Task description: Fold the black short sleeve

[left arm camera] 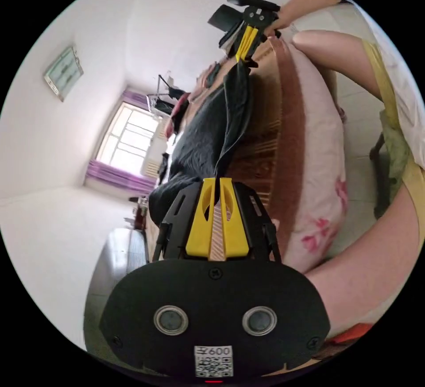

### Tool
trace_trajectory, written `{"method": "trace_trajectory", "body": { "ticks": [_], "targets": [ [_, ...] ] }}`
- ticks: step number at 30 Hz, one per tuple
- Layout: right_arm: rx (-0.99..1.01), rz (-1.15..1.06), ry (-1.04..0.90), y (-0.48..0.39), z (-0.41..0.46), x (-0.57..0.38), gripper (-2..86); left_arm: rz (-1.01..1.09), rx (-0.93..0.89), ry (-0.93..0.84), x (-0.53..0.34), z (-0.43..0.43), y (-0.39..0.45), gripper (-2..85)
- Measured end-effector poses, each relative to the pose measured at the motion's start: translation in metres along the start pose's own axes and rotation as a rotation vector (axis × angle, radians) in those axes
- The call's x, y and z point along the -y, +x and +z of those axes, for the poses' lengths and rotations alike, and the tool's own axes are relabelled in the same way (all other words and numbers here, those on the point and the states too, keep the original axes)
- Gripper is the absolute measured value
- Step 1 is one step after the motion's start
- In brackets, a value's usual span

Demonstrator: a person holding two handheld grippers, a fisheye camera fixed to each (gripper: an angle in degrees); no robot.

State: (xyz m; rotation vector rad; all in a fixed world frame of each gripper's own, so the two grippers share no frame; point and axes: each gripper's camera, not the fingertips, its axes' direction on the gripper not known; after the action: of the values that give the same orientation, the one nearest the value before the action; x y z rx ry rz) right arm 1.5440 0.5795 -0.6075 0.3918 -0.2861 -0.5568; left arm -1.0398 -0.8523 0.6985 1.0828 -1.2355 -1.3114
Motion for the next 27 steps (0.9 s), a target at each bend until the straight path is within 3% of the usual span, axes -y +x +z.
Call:
{"method": "trace_trajectory", "body": {
  "ticks": [2, 6, 14, 17, 19, 25, 27],
  "targets": [
    [0.025, 0.044, -0.043, -0.005, -0.01, 0.003, -0.9, -0.056, -0.069, -0.099, -0.007, 0.022, 0.006, 2.4],
    [0.197, 0.022, -0.104, 0.032, -0.068, 0.025, -0.9, -0.297, -0.236, -0.058, -0.039, 0.011, -0.059, 2.3],
    [0.333, -0.099, -0.1, 0.097, -0.181, 0.055, -0.4, -0.204, -0.364, -0.039, -0.087, -0.024, -0.094, 1.5],
    [0.248, 0.055, -0.045, 0.135, -0.199, 0.067, 2.2, -0.218, -0.329, -0.037, -0.108, -0.03, -0.104, 1.3],
    [0.212, 0.28, -0.092, 0.179, -0.179, 0.072, 8.0, -0.267, -0.29, -0.028, -0.125, -0.03, -0.125, 1.2],
    [0.436, 0.776, -0.114, 0.27, -0.126, 0.068, 9.2, -0.447, -0.174, 0.049, -0.166, -0.033, -0.198, 1.1],
    [0.45, 0.757, -0.141, 0.274, -0.121, 0.082, 7.8, -0.524, -0.129, 0.042, -0.18, -0.02, -0.223, 1.1]
  ]
}}
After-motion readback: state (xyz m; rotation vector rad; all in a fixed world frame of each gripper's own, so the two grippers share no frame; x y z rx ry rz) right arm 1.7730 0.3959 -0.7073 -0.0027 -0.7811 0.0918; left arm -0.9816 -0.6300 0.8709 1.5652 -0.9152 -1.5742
